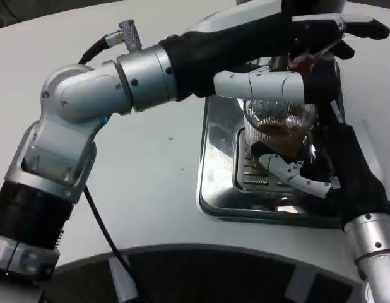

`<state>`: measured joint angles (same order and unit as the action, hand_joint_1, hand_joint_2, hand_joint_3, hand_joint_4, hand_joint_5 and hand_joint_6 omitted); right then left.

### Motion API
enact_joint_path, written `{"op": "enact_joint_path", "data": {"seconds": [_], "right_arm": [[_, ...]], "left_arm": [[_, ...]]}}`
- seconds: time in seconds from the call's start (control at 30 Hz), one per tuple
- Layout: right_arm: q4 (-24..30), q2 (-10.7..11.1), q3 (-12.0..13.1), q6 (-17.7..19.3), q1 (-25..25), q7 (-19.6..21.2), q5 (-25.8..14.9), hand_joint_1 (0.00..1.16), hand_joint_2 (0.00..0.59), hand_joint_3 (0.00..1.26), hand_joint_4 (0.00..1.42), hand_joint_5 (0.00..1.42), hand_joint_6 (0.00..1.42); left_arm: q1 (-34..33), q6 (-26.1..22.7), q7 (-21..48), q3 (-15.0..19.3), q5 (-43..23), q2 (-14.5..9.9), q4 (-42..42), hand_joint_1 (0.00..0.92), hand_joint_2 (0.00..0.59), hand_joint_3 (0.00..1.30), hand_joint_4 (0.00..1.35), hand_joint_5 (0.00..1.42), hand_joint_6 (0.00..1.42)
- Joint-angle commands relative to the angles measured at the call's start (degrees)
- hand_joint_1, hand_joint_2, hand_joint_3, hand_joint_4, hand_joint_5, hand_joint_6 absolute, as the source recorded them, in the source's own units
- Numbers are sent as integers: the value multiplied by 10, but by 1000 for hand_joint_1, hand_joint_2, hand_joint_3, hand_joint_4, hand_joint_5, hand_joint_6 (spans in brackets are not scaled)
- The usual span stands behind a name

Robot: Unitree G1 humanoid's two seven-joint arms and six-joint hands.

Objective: Grasp the cup under the faucet to collect the drink, then remove the cup.

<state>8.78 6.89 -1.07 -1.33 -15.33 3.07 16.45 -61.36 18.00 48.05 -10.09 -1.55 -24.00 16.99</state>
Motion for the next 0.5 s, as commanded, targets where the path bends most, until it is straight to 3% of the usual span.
{"op": "enact_joint_path", "data": {"seconds": [0.03,0.5], "right_arm": [[-6,-8,-4,-8,-1,6,-2,877,222,0,34,159,0],[-5,-13,-7,-11,0,9,1,870,230,0,34,169,0]], "left_arm": [[-3,23,19,-16,17,-7,3,0,0,143,71,162,140],[-3,41,21,-22,33,-10,-5,0,0,143,73,162,140]]}}
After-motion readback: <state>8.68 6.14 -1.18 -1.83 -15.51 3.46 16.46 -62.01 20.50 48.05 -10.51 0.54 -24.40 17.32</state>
